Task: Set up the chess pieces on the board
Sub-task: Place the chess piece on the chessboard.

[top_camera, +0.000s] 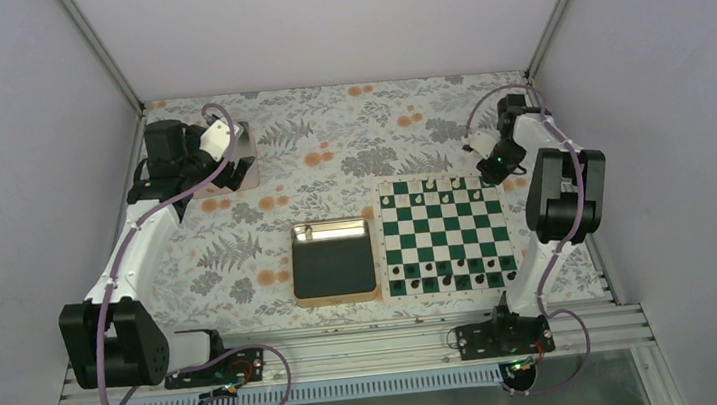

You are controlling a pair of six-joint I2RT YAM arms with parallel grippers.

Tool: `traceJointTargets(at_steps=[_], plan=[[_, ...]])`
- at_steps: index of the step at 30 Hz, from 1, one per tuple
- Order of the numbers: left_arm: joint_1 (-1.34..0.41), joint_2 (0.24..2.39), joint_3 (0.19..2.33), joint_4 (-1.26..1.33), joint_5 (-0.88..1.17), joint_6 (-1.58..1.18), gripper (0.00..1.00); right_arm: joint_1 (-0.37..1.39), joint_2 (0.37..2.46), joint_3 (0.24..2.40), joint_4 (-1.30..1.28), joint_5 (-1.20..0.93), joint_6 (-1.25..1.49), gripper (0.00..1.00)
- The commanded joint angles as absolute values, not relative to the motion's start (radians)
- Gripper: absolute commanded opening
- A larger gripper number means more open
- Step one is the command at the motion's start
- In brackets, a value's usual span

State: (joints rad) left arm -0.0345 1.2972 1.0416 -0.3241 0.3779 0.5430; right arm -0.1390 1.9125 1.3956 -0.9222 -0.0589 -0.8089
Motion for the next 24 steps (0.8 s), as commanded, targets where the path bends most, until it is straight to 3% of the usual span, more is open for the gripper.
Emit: traceJointTargets(at_steps=[1, 24], plan=[[-0.031, 1.304, 1.054, -0.318, 0.397, 0.554, 1.00, -0.164, 1.937, 1.394, -0.887, -0.070, -0.826, 0.09], [-0.031, 1.304, 1.052, -0.318, 0.387, 0.558, 1.00, -0.183, 2.031, 1.489, -0.915, -0.101, -0.841, 0.10]])
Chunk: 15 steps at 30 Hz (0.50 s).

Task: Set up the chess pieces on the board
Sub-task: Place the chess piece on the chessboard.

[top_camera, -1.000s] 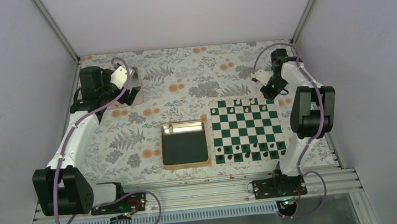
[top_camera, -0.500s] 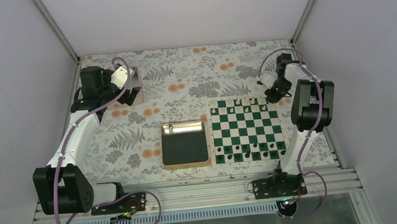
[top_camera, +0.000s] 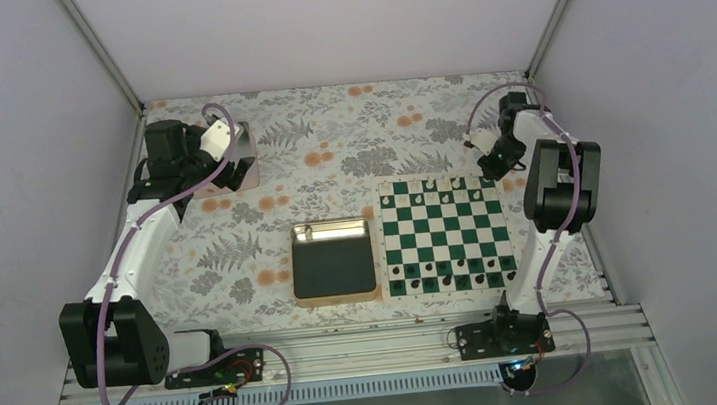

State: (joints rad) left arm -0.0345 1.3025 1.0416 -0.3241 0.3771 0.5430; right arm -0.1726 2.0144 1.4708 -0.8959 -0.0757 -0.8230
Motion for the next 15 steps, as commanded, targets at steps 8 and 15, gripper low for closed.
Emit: traceJointTargets(at_steps=[8, 15], plan=[[-0.031, 1.304, 1.051, -0.316, 0.388, 0.558, 1.00, -0.184, 2.022, 1.479, -0.919, -0.101, -0.844, 0.09], [-0.031, 1.302, 1.055, -0.321, 0.391, 0.558, 1.00, -0.184, 2.037, 1.490, -0.917, -0.096, -0.838, 0.18]])
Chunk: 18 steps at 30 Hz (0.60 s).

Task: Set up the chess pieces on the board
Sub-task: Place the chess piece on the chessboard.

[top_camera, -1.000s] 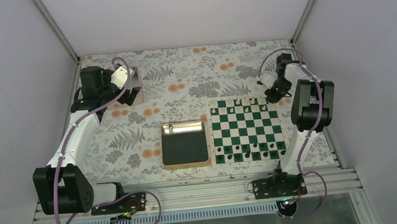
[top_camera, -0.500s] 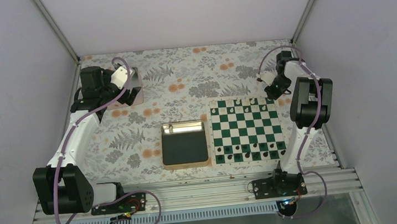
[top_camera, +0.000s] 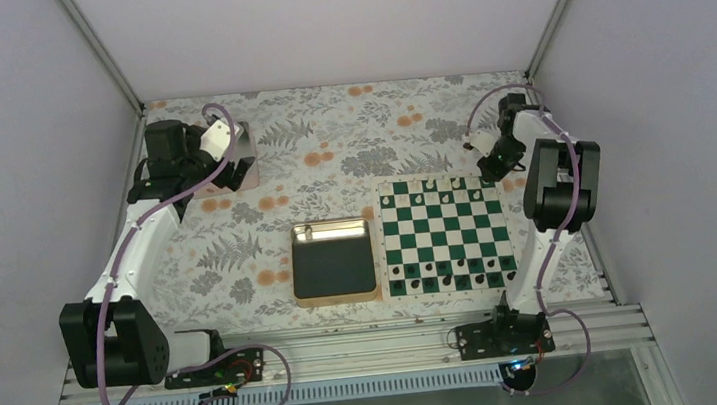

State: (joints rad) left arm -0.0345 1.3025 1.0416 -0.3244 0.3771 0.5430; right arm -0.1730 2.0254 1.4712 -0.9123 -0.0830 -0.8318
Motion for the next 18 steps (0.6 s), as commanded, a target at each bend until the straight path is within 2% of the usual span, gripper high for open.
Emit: traceJointTargets(at_steps=[1, 5, 11, 18], plan=[[-0.031, 1.304, 1.055, -0.322, 0.391, 0.559, 1.00, -0.183, 2.031, 1.490, -0.913, -0.094, -0.836, 0.22], [-0.031, 1.308, 1.056, -0.325, 0.393, 0.560, 1.00, -0.183, 2.010, 1.494, -0.904, -0.081, -0.831, 0.31], [-0.031, 1.304, 1.066, -0.333, 0.406, 0.562, 1.00, -0.166, 1.902, 1.534, -0.927, -0.093, -0.809, 0.37], [-0.065, 1.337, 1.123, -0.447, 0.419, 0.622, 1.00, 0.028, 1.707, 1.526, -0.974, -0.086, -0.794, 0.44]])
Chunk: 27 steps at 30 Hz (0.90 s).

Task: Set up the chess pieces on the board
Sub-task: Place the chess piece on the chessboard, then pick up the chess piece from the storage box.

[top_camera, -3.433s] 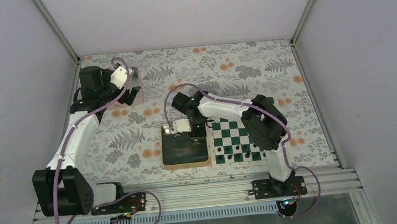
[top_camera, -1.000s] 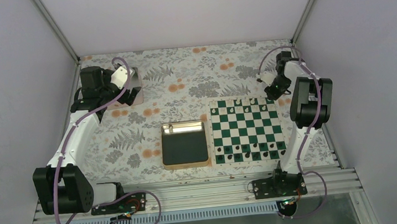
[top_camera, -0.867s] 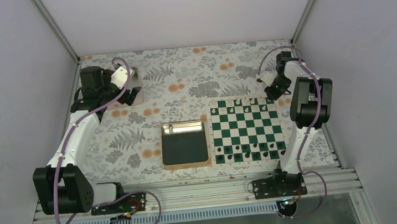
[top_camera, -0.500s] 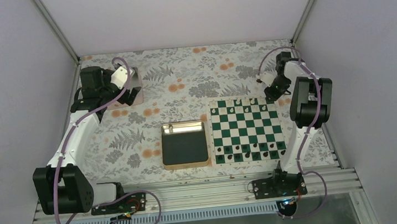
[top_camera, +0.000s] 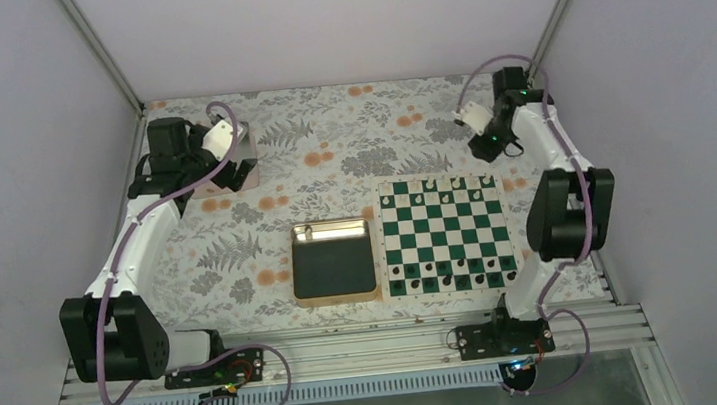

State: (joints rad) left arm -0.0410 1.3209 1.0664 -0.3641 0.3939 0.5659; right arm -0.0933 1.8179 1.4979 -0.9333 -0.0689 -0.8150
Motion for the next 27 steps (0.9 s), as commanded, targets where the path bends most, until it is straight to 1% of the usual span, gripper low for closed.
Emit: traceJointTargets(at_steps=[1, 5, 10, 13, 15, 18, 21, 27], plan=[[-0.072, 1.332, 1.126, -0.471, 0.411, 0.636, 1.00, 0.067, 1.690, 1.527, -0.982, -0.090, -0.789, 0.46], [-0.099, 1.299, 1.138, -0.562, 0.379, 0.695, 1.00, 0.216, 1.634, 1.526, -0.986, -0.132, -0.763, 0.48], [-0.149, 1.269, 1.166, -0.695, 0.352, 0.730, 0.99, 0.349, 1.638, 1.534, -0.955, -0.176, -0.713, 0.47], [-0.156, 1.244, 1.134, -0.672, 0.309, 0.714, 0.99, 0.444, 1.642, 1.522, -0.929, -0.249, -0.719, 0.46], [-0.155, 1.238, 1.096, -0.625, 0.266, 0.695, 1.00, 0.539, 1.647, 1.496, -0.909, -0.250, -0.752, 0.46], [-0.155, 1.247, 1.065, -0.558, 0.244, 0.662, 1.00, 0.669, 1.656, 1.456, -0.883, -0.228, -0.826, 0.50], [-0.157, 1.269, 1.060, -0.512, 0.233, 0.633, 1.00, 0.770, 1.715, 1.465, -0.880, -0.215, -0.906, 0.51], [-0.156, 1.296, 1.065, -0.461, 0.209, 0.618, 1.00, 0.871, 1.766, 1.441, -0.893, -0.218, -1.248, 0.50]])
